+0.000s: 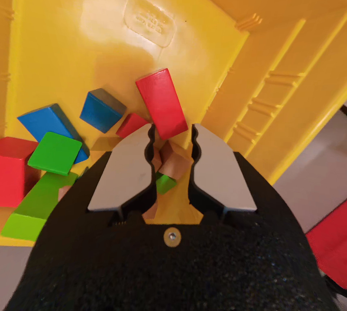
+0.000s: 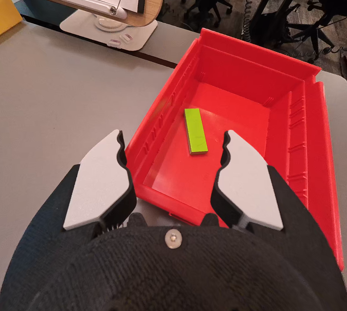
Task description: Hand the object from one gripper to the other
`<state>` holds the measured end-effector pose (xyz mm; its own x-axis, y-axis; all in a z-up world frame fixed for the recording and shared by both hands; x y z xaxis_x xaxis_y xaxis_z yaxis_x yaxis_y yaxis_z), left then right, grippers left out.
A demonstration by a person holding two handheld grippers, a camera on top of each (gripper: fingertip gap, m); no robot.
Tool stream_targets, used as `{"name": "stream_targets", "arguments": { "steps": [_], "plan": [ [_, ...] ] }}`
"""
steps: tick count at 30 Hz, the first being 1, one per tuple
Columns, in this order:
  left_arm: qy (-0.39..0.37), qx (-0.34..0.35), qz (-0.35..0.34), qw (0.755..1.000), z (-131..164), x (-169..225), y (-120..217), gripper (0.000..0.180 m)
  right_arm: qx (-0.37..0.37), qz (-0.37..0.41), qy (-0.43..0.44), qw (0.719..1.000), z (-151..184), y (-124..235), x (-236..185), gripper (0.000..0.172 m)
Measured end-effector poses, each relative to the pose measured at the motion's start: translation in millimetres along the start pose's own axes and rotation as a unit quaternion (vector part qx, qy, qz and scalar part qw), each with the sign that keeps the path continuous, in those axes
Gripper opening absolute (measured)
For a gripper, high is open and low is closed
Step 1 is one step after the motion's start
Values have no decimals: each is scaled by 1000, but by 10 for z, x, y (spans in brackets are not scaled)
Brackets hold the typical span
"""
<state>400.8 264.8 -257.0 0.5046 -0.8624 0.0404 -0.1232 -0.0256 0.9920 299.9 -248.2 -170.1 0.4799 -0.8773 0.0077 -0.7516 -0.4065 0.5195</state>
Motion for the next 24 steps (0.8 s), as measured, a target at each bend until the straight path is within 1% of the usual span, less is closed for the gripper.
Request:
{"name": "stream_targets", "arguments": {
  "steps": [5,7,11,14,15,16,17,20,22,24],
  "plan": [
    [-13,-8,-35,999,-22,20,-24,41,1,-5,-8,1000,21,-5,12,100],
    [-7,-12,-47,999,-42,19,-30,47,-5,-6,-7,1000,51,-19,15,100],
    [3,-15,-61,998,-60,8,-73,46,-12,-8,-9,1000,89,-48,26,101],
    [-7,-34,-84,996,13,-38,-174,48,-12,-13,-11,1000,96,-72,17,100],
    [-10,-39,-90,995,38,-56,-212,44,-12,-13,-11,1000,102,-79,18,100],
    [-10,-40,-91,995,54,-72,-242,35,-14,-14,-10,1000,110,-87,18,100],
    [-14,-34,-89,995,47,-84,-254,35,-16,-15,-11,1000,120,-93,19,100],
    [-73,-14,-104,992,15,-165,-231,35,-16,-21,-15,1000,130,-103,6,100],
    [-109,13,-84,990,-43,-166,-152,35,-10,-25,-17,999,106,-99,-11,100],
    [-157,54,-66,984,-112,-172,-12,35,3,-35,-18,999,50,-87,-63,99]
  ]
}}
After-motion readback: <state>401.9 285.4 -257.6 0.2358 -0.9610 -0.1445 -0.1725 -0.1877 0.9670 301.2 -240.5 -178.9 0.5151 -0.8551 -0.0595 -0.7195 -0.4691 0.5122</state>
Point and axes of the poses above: each gripper's, where its closed fingertips meet, y back along the fingers, z out of its underside, x = y × z across the jaws, the point moved 1 cm from there along y, back along the fingers, and after that the axes turned 10 degrees about -z, right-handed, at the moved point
